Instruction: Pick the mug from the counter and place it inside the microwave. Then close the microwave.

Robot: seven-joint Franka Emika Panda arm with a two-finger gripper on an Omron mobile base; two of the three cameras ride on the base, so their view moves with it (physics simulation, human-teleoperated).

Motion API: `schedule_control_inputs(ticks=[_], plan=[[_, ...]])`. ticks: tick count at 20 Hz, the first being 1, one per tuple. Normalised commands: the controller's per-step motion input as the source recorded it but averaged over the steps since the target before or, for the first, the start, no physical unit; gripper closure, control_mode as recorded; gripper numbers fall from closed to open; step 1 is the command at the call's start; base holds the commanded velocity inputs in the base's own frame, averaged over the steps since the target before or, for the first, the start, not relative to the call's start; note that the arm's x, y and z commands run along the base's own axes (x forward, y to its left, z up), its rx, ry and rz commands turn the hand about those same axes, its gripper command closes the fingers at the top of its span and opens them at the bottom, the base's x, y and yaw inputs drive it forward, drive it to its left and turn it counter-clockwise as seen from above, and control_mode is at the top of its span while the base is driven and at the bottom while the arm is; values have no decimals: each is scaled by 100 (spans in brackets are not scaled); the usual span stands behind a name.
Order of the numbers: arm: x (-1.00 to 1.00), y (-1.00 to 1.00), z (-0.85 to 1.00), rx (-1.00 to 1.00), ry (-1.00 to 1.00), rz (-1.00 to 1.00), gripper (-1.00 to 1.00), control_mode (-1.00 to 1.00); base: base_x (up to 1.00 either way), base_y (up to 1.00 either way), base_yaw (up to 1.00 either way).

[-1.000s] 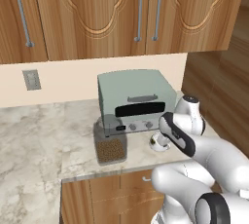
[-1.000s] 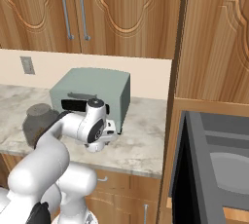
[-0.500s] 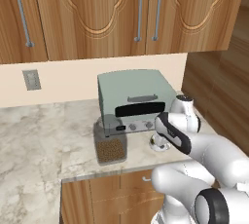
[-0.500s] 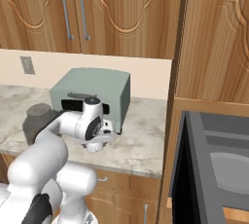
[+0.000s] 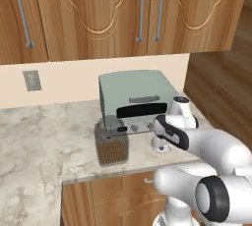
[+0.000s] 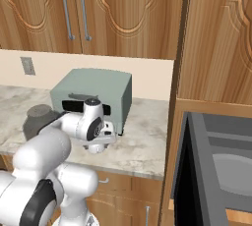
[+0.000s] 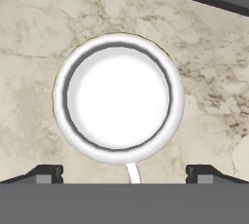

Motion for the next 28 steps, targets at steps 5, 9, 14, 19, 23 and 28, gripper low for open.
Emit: schedule_control_inputs(ticks=[5,9,14,19,23,28], plan=[[24,0,-17,0,0,-2,-100,-100,0,0,0],[6,-3,-6,0,0,-2,-100,-100,0,0,0],[0,-3,0,0,0,0,-100,-100,0,0,0],[0,0,-11,0,0,0,-100,-100,0,0,0],[-8,-1,-24,0,-1,0,-100,-100,0,0,0],[-8,-5,-18,0,-1,0,-100,-100,0,0,0]])
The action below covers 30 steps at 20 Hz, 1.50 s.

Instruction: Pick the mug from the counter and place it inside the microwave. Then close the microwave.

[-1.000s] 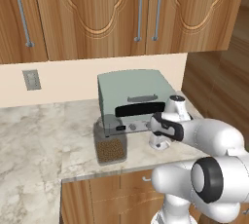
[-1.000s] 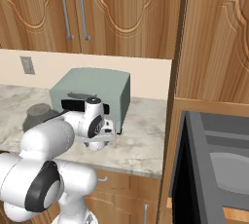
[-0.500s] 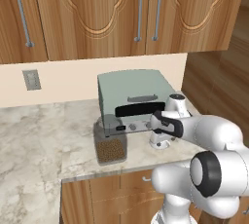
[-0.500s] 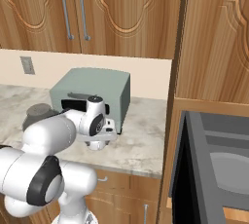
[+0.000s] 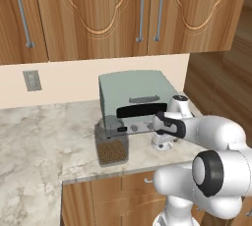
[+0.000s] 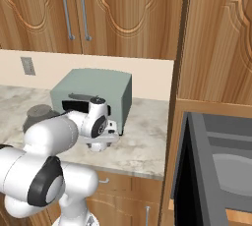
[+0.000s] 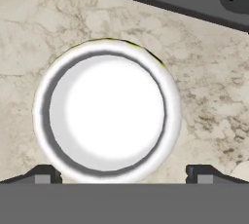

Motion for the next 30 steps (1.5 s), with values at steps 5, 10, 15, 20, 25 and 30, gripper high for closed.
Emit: schedule_control_inputs(ticks=[5,10,15,20,25,30], plan=[[-12,-7,-13,0,0,0,-100,-100,0,0,0],[-21,-7,-5,0,0,0,-100,-100,0,0,0],[0,0,-19,0,0,0,-100,-100,0,0,0],[22,0,-15,0,0,0,-100,-100,0,0,0],[18,0,-1,0,0,0,-100,-100,0,0,0],[-1,0,0,0,0,0,-100,-100,0,0,0]])
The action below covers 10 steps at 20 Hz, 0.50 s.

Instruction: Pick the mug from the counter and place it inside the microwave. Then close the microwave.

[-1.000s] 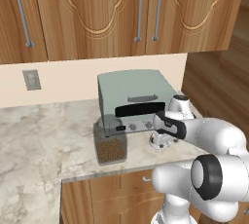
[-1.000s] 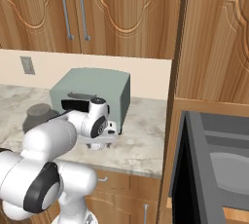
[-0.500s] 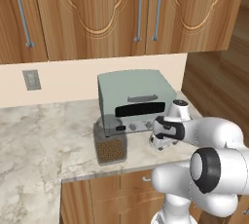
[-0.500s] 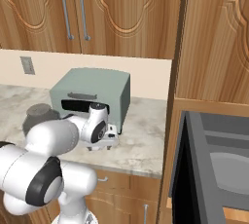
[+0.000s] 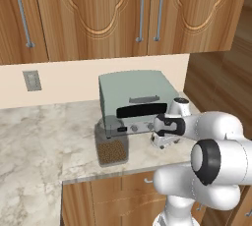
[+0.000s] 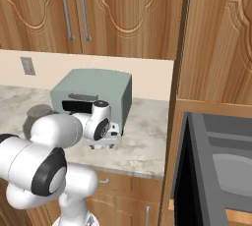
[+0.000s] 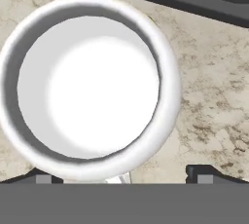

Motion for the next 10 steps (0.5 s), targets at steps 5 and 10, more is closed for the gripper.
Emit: schedule_control_inputs(ticks=[5,10], plan=[[0,0,0,0,0,0,100,-100,0,0,0],[0,0,0,0,0,0,100,-100,0,0,0]])
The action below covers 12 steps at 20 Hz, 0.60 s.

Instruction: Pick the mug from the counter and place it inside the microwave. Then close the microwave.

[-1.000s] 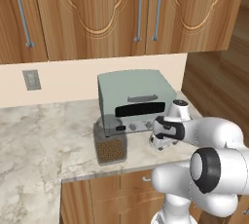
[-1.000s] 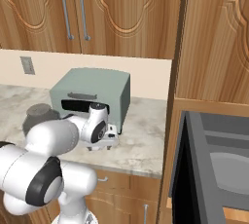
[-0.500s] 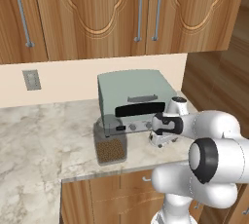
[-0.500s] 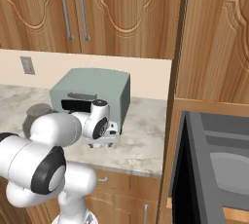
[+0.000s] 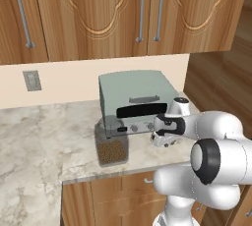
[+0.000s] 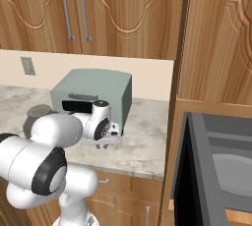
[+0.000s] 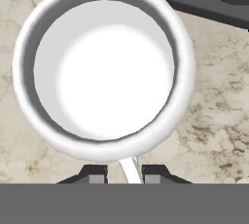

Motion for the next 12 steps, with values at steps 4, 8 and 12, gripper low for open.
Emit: schedule_control_inputs(ticks=[4,8,12], plan=[[0,0,0,0,0,0,100,-100,0,0,0],[0,2,0,0,0,0,100,-100,0,0,0],[-28,1,26,0,-5,0,100,-100,0,0,0]])
